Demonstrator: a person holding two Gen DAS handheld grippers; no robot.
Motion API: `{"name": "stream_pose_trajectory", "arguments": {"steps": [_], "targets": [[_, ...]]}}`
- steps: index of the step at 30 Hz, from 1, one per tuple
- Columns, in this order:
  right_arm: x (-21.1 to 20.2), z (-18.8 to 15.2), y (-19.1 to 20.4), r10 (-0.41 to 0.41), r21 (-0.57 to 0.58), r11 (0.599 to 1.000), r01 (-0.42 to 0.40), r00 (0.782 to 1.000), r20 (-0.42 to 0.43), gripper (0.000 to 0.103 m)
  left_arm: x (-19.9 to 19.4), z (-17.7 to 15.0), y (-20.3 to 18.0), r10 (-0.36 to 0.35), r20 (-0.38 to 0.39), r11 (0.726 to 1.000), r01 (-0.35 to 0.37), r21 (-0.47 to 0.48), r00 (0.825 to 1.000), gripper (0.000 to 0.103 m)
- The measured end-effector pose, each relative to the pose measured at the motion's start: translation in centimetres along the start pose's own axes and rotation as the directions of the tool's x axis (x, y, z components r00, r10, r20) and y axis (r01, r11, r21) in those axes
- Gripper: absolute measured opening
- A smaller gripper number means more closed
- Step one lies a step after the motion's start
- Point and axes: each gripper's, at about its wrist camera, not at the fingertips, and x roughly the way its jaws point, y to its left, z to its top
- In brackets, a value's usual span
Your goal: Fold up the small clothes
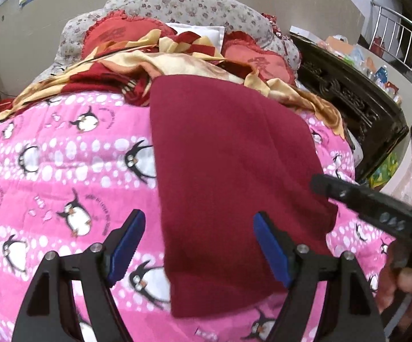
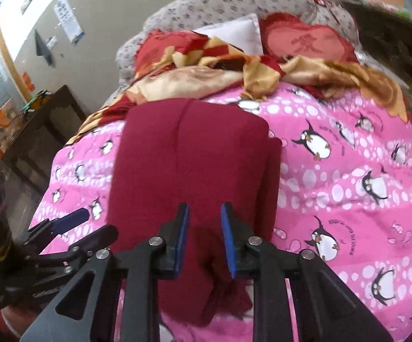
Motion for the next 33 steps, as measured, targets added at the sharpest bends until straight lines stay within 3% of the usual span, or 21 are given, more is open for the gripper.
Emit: {"name": "stream_pose_trajectory", "arguments": {"steps": [3,10,12,14,19,27,33], "targets": [[2.0,0.0,-1.1,-0.005,0.013,1.000,0.006,1.000,-0.030,0.049,2.0,0.4,0.0,-0.027,-0.034,1.000,0.026,-0.011,0.999,0.082],[0.8,-0.2,-2.6,0.053,-0.013,0.999,-0.053,0.998,0.035,0.059,3.7,0.8,2.0,-0.104,-0.065,0.992,0.099,-0.072,0.992,0.085],[0.3,-0.2,-3.0,0.034,-0.006,0.999,-0.033,0.997,0.066,0.078,3.6,1.1,2.4,-0.108,-0.054,0.992,0.103,-0.078,0.993,0.086],[0.3,0.0,-4.1,0.058,0.039,0.997,-0.062,0.995,0.085,0.085,3.7,1.4,2.7,-0.110,-0.049,0.991,0.106,-0.079,0.993,0.086],[2.6,0.7,-6.6,0.154,0.144,0.977,-0.160,0.987,0.048,0.089,4.6,2.1,3.5,-0.145,-0.056,0.985,0.139,-0.101,0.988,0.089],[6.1,1.0,-8.1,0.351,0.241,0.906,-0.348,0.936,0.031,0.098,6.9,2.6,4.1,-0.209,-0.085,0.971,0.196,-0.138,0.974,0.098],[6.9,1.1,-7.4,0.344,0.219,0.912,-0.347,0.938,0.050,0.103,7.9,2.9,3.8,-0.214,-0.084,0.969,0.201,-0.143,0.973,0.101]]}}
